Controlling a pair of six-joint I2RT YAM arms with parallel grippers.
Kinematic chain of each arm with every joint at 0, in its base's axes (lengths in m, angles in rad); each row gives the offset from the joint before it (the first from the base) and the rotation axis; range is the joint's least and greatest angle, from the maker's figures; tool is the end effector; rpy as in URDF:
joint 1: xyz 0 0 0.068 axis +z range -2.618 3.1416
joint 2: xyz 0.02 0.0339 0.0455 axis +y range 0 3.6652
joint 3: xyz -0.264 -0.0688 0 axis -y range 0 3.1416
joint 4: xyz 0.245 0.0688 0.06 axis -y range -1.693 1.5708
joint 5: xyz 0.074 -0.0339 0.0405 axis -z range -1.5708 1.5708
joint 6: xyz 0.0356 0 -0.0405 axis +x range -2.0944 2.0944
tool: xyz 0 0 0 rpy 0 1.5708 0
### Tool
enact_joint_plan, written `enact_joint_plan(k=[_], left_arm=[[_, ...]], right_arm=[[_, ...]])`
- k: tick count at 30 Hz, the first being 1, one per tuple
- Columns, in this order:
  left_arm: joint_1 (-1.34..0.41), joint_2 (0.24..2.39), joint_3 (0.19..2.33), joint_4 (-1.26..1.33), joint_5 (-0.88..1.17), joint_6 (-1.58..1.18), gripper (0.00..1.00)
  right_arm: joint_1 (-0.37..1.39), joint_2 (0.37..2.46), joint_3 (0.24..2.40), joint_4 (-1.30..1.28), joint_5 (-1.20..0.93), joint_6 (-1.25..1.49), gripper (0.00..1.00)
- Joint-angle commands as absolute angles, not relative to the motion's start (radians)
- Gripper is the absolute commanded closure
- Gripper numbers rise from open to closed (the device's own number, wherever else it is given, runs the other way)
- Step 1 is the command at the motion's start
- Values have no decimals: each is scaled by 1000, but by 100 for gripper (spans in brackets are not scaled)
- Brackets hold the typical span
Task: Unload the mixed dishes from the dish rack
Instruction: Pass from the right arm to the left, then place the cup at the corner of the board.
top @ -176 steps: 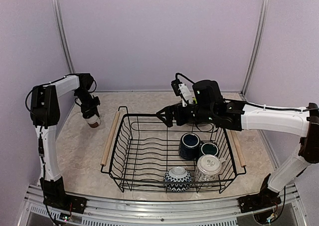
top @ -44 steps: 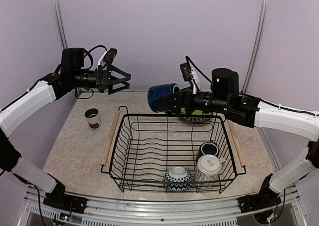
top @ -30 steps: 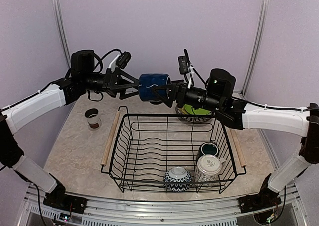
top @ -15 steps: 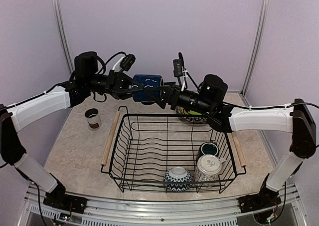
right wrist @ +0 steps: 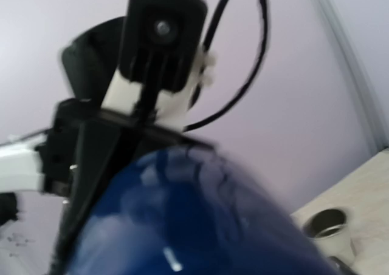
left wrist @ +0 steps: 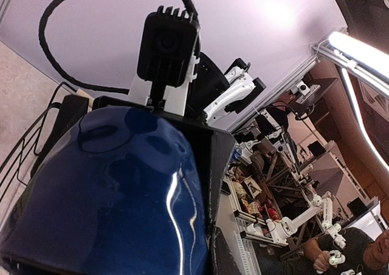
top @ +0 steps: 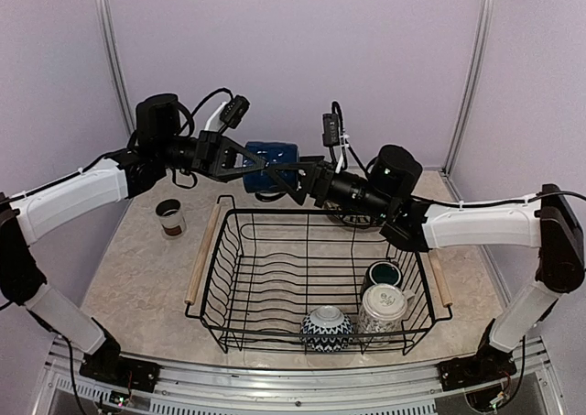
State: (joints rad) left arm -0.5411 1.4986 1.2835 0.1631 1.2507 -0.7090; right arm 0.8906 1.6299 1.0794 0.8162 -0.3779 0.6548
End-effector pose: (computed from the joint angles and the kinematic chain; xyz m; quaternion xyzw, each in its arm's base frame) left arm 0.2725 -0.2032 0.3787 0.3523 0.6197 -0.6709 0.2042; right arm 0.2282 0.3030 0.3281 -0.2184 0.5747 0.6264 0.4792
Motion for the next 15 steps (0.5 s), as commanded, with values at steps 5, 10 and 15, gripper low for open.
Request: enact_joint_plan(k=[5,10,15], left_arm=[[-539,1377,1282,-42,1069,-580,100],[-538,1346,1317,-194,867,-469,100],[-539,1278,1297,-310,391,-407,100]], right_arm=[[881,1505,1001,753,-272,556,0],[877,1447,984,637,-228,511,0],[877,1387,983,482,-122,458,0]])
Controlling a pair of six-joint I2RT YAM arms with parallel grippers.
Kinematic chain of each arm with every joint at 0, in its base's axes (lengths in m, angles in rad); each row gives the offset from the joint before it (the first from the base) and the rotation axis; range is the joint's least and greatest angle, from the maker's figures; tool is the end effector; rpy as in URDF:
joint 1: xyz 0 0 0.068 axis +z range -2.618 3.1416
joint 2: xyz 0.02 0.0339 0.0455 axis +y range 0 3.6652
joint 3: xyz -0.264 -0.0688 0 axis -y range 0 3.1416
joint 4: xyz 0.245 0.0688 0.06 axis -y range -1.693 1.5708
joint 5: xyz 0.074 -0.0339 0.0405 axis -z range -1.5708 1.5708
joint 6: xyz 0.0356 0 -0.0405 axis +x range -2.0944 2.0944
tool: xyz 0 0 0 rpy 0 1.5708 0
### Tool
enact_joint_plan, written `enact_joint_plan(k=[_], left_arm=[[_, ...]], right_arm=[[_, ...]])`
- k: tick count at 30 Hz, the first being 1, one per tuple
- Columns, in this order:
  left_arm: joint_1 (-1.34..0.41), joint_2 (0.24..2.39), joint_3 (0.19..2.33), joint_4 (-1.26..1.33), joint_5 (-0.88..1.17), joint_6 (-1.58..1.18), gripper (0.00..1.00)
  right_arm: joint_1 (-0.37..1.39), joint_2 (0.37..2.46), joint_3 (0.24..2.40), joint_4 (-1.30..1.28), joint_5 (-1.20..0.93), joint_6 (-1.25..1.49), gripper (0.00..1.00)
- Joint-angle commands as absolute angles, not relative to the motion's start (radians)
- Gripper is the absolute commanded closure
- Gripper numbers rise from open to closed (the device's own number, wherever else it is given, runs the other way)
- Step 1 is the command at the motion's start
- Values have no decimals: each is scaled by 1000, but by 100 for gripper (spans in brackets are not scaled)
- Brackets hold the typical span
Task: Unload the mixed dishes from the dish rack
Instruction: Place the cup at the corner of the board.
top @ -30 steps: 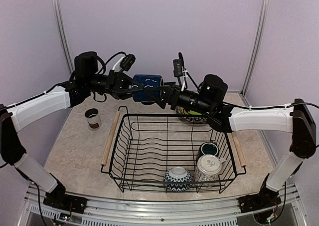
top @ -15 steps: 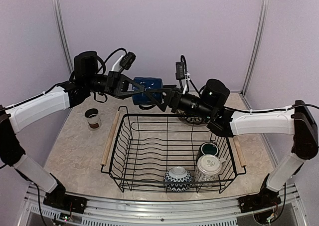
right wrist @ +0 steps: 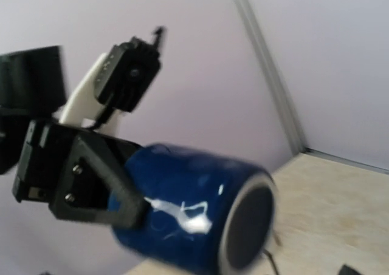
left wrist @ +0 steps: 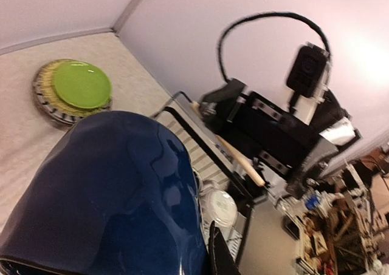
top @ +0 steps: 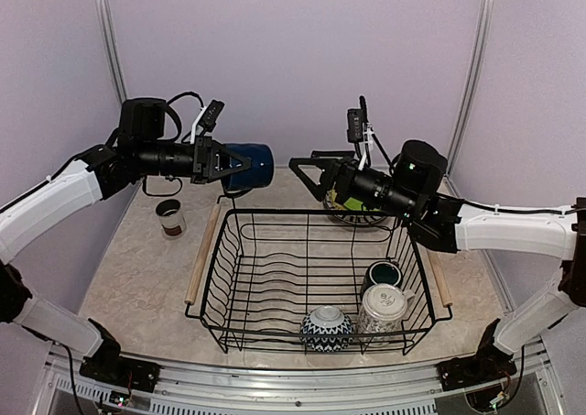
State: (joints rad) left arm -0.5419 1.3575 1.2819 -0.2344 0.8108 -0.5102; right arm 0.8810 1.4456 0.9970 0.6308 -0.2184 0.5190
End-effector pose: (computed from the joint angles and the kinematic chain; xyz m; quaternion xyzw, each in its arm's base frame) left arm 0.2495 -0.1803 0.3828 0.2442 0.7385 -0.5475 0.3085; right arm 0.2109 0.2678 0.3429 -0.1969 0.6106 0.5455 0.5394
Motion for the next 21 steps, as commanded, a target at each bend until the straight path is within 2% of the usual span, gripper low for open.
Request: enact_joint_plan(k=[1,6,8,12,21], left_arm=[[-538,1263,1286,-319,285,-406,100],[-533,1228,1277,-443,-348,-529,100],[-526,1241,1280,-500,-479,-614,100],[-477,1292,1308,-643,-561,-805,100],[-244,1372,1316,-794,-484,-1034,100]], right_arm=[[877,1377,979,468,-112,453,0],[877,1348,970,425,-72,436,0],[877,1347,973,416,-63,433,0],[877,1348,987,400,-64,427,0],[877,1327,968,364,-21,419,0]])
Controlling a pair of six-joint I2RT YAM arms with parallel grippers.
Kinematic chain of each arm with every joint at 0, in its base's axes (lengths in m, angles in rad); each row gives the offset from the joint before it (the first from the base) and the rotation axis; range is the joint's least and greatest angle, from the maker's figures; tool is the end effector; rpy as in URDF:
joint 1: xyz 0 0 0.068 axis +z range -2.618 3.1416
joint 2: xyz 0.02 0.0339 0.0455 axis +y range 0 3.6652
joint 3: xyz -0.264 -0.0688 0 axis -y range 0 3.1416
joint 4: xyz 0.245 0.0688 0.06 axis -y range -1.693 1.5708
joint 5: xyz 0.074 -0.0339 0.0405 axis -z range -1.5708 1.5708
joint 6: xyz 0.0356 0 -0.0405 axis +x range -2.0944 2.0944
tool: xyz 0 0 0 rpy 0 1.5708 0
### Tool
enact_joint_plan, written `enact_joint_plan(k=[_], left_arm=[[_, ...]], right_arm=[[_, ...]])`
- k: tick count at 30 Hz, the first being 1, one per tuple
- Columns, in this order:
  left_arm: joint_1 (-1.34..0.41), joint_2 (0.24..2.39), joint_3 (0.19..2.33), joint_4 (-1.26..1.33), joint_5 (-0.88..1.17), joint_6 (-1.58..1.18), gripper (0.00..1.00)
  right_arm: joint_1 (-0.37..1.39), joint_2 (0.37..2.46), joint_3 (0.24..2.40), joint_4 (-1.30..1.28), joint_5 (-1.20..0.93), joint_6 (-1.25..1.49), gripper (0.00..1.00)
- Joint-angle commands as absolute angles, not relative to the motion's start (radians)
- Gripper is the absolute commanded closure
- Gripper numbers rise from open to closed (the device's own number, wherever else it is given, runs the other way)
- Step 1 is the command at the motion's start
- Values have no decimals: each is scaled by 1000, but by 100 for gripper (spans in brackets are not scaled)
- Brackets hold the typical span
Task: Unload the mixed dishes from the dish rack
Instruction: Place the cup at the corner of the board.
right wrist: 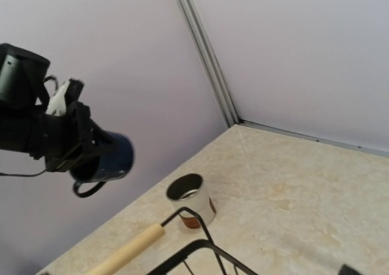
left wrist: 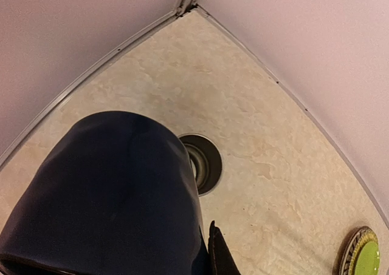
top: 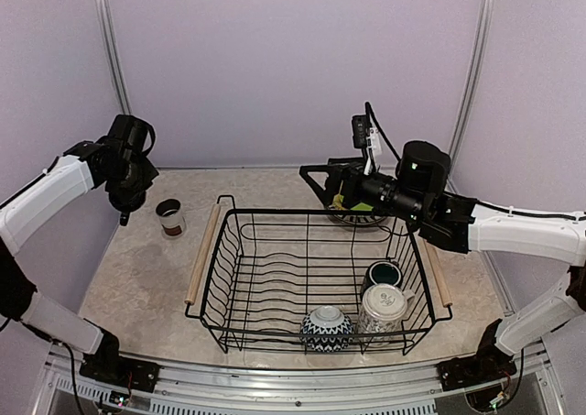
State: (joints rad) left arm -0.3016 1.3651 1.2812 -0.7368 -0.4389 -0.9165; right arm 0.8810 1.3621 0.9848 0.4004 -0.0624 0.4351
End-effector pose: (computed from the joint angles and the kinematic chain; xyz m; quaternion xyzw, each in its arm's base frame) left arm 0.2792 -0.0710 0.3335 -0.3508 0.8415 -0.0384 0.4091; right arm 0.2049 0.2519 0.3398 -0.1762 0.6763 0.4545 0.5523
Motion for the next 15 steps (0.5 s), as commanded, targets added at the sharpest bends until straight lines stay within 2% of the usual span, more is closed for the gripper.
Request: enact_joint_plan(k=[1,15], left_arm=[[-226,1388,1316,-804,-479,-1053,100],[18,1644,1331,-838,-120,-1134,100]], right_arm=[[877,1323,967,360,-15,418,0],[877,1298,962,311,22,387,0]])
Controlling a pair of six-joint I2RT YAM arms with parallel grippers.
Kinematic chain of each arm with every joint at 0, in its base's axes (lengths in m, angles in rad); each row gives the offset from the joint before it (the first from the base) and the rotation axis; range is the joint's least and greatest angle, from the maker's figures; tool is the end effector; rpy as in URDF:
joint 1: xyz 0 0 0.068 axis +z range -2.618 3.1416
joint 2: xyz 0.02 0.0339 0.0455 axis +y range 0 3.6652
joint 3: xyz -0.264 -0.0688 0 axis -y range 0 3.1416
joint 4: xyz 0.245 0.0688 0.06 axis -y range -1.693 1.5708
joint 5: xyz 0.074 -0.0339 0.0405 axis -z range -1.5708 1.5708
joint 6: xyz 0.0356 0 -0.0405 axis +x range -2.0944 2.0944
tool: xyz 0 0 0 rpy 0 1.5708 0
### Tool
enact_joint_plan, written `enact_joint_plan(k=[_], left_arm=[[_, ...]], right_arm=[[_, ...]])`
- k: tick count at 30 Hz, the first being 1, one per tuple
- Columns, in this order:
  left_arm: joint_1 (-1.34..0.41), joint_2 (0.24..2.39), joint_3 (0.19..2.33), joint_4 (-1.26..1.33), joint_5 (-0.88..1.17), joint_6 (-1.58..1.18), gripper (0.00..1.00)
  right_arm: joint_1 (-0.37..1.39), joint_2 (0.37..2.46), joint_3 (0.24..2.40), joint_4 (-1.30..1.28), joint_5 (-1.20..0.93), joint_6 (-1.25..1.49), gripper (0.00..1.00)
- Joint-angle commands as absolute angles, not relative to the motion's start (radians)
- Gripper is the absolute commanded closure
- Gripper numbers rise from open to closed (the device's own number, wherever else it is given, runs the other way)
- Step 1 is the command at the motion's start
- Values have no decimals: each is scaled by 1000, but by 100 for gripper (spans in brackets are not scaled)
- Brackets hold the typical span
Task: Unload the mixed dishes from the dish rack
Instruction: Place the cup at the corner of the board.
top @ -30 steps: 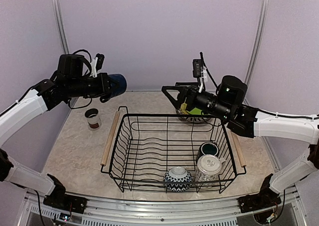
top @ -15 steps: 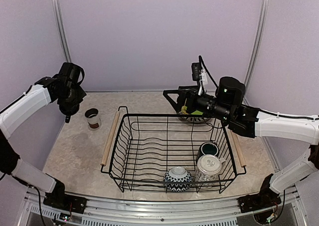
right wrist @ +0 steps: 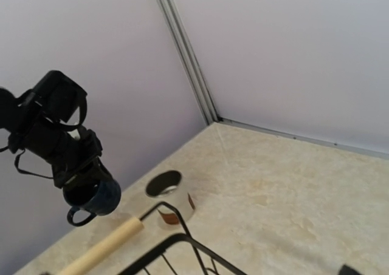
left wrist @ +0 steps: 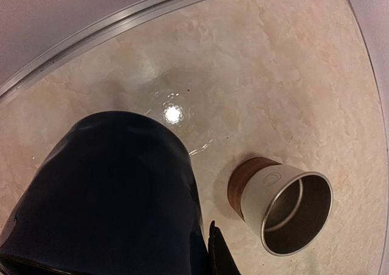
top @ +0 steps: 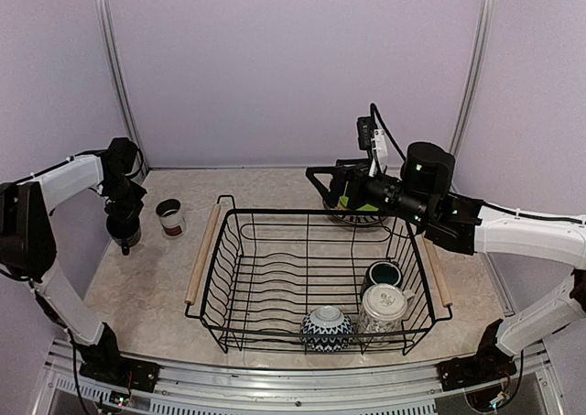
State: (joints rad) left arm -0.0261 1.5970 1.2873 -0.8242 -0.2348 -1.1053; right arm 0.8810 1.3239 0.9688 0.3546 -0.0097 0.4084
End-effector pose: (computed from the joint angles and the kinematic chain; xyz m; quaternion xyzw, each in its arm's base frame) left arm 0.3246 -0.0002 0.2615 -0.5199 0.8187 -0.0188 0.2430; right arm 0.2006 0.2437 0.3405 -0.1689 0.6868 0.4276 0.5630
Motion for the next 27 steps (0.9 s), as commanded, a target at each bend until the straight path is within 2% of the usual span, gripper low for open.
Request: enact_joint_plan(k=[1,11,12,19,27], left_arm=[[33,1661,1331,-836,-99,-1136,100],[92,1788,1338,-831,29,-1159,100],[93,1795,1339,-831,35,-1161,98],[96,1807,1342,-835,60,-1172,75],[97,1742,1328,-810,84,-1178,34]], right_arm=[[877,1297,962,304,25,385,0],[877,1302,973,248,36,367,0],[878,1307,982,229,35,363,0],[878,1389,1111,-48,4,291,0],[913,1534,1348,-487,-93,193,0]])
